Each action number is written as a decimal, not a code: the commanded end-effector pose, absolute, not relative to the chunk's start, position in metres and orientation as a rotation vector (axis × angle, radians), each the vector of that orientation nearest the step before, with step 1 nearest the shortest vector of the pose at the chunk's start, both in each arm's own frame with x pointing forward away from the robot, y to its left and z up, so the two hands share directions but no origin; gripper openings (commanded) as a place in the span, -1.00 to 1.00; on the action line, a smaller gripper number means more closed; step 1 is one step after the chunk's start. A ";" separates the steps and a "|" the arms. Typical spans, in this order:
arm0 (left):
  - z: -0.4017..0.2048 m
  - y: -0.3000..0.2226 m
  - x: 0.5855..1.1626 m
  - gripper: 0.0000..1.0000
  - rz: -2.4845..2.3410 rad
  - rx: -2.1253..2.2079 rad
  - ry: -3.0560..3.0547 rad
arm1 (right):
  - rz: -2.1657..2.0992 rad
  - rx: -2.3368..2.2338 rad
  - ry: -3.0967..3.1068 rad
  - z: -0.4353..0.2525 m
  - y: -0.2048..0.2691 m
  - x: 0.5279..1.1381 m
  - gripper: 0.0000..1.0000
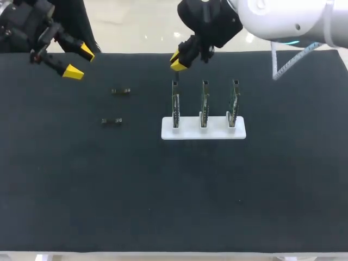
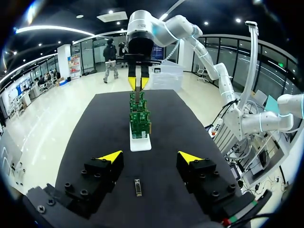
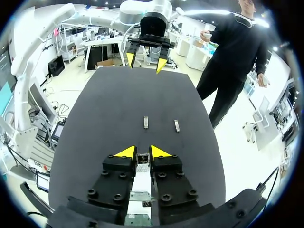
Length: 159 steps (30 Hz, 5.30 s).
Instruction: Pick up the optical module with the left hand, and insert it into the network port with the right hand.
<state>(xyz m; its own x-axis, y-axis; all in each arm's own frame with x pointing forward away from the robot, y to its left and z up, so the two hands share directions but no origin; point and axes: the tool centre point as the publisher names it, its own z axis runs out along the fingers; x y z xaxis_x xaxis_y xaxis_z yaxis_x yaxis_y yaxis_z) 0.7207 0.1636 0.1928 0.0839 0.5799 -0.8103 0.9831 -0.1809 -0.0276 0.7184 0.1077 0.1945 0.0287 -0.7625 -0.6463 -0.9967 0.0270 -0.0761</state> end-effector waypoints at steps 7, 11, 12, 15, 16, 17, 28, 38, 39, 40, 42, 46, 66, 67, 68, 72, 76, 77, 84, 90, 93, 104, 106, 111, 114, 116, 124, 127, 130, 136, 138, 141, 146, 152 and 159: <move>0.193 0.163 0.722 1.00 -0.959 1.826 1.541 | 0.610 -1.777 1.780 0.188 0.106 0.724 -1.00; 0.193 0.163 0.722 1.00 -0.959 1.826 1.541 | 0.627 -1.782 1.769 0.185 0.105 0.728 -1.00; 0.193 0.163 0.722 1.00 -0.959 1.826 1.541 | 0.628 -1.783 1.768 0.185 0.105 0.728 -1.00; 0.193 0.163 0.722 1.00 -0.959 1.826 1.541 | 0.629 -1.785 1.768 0.184 0.106 0.729 -1.00; 0.193 0.163 0.722 1.00 -0.959 1.826 1.541 | 0.631 -1.785 1.769 0.184 0.106 0.729 -1.00; 0.193 0.163 0.722 1.00 -0.959 1.826 1.541 | 0.635 -1.785 1.767 0.184 0.107 0.730 -1.00; 0.193 0.163 0.722 1.00 -0.959 1.826 1.541 | 0.648 -1.780 1.763 0.182 0.110 0.733 -1.00; 0.193 0.163 0.722 1.00 -0.959 1.826 1.541 | 0.655 -1.768 1.771 0.184 0.115 0.733 -1.00; 0.193 0.163 0.722 1.00 -0.959 1.826 1.541 | 0.656 -1.767 1.773 0.184 0.115 0.733 -1.00; 0.193 0.163 0.722 1.00 -0.959 1.826 1.541 | 0.656 -1.766 1.774 0.184 0.115 0.733 -1.00; 0.193 0.163 0.722 1.00 -0.959 1.826 1.541 | 0.657 -1.763 1.780 0.184 0.115 0.733 -1.00; 0.193 0.163 0.722 1.00 -0.959 1.826 1.541 | 0.662 -1.760 1.786 0.184 0.114 0.732 -1.00; 0.193 0.163 0.722 1.00 -0.959 1.826 1.541 | 0.683 -1.731 1.820 0.183 0.114 0.732 -1.00; 0.193 0.163 0.722 1.00 -0.959 1.826 1.541 | 0.683 -1.732 1.821 0.183 0.114 0.732 -1.00; 0.193 0.163 0.722 1.00 -0.959 1.826 1.541 | 0.684 -1.732 1.823 0.183 0.114 0.731 -1.00; 0.193 0.163 0.722 1.00 -0.959 1.826 1.541 | 0.684 -1.731 1.828 0.181 0.113 0.731 -1.00; 0.193 0.163 0.722 1.00 -0.959 1.826 1.541 | 0.680 -1.732 1.829 0.180 0.113 0.732 -1.00; 0.193 0.163 0.722 1.00 -0.959 1.826 1.541 | 0.678 -1.732 1.829 0.180 0.113 0.732 -1.00; 0.193 0.163 0.722 1.00 -0.959 1.826 1.541 | 0.677 -1.731 1.839 0.179 0.113 0.732 -1.00; 0.193 0.163 0.722 1.00 -0.959 1.826 1.541 | 0.678 -1.730 1.845 0.179 0.114 0.731 -1.00; 0.193 0.163 0.722 1.00 -0.959 1.826 1.541 | 0.677 -1.733 1.842 0.177 0.113 0.731 -1.00; 0.193 0.163 0.722 1.00 -0.959 1.826 1.541 | 0.665 -1.742 1.828 0.171 0.110 0.734 -1.00; 0.193 0.163 0.722 1.00 -0.959 1.826 1.541 | 0.665 -1.742 1.825 0.169 0.110 0.734 -1.00; 0.193 0.163 0.722 1.00 -0.959 1.826 1.541 | 0.662 -1.744 1.817 0.166 0.111 0.735 -1.00; 0.193 0.163 0.722 1.00 -0.959 1.826 1.541 | 0.658 -1.739 1.815 0.164 0.112 0.735 -1.00; 0.193 0.163 0.722 1.00 -0.959 1.826 1.541 | 0.655 -1.737 1.812 0.162 0.112 0.735 -1.00; 0.193 0.163 0.722 1.00 -0.959 1.826 1.541 | 0.640 -1.732 1.802 0.160 0.113 0.735 0.37; 0.193 0.163 0.722 1.00 -0.959 1.826 1.541 | 0.639 -1.726 1.803 0.161 0.113 0.735 1.00; 0.193 0.163 0.722 1.00 -0.959 1.826 1.541 | 0.640 -1.723 1.807 0.164 0.113 0.735 1.00; 0.193 0.163 0.722 1.00 -0.959 1.826 1.541 | 0.653 -1.719 1.822 0.170 0.111 0.733 1.00; 0.193 0.163 0.722 1.00 -0.959 1.826 1.541 | 0.661 -1.715 1.834 0.172 0.111 0.732 1.00; 0.193 0.163 0.722 1.00 -0.959 1.826 1.541 | 0.670 -1.716 1.848 0.178 0.111 0.733 0.59; 0.193 0.163 0.722 1.00 -0.959 1.826 1.541 | 0.686 -1.709 1.862 0.185 0.110 0.733 -1.00; 0.193 0.163 0.722 1.00 -0.959 1.826 1.541 | 0.690 -1.707 1.871 0.187 0.110 0.732 -1.00; 0.193 0.163 0.722 1.00 -0.959 1.826 1.541 | 0.682 -1.694 1.886 0.181 0.113 0.732 -1.00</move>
<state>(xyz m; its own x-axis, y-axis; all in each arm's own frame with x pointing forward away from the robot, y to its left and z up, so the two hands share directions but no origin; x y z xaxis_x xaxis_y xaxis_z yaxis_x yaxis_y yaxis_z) 0.7207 0.1637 0.1927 0.0840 0.5799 -0.8104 0.9831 -0.1811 -0.0276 0.7328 0.1112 0.1823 -0.0887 -0.7369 -0.6702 -0.9954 0.0904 0.0324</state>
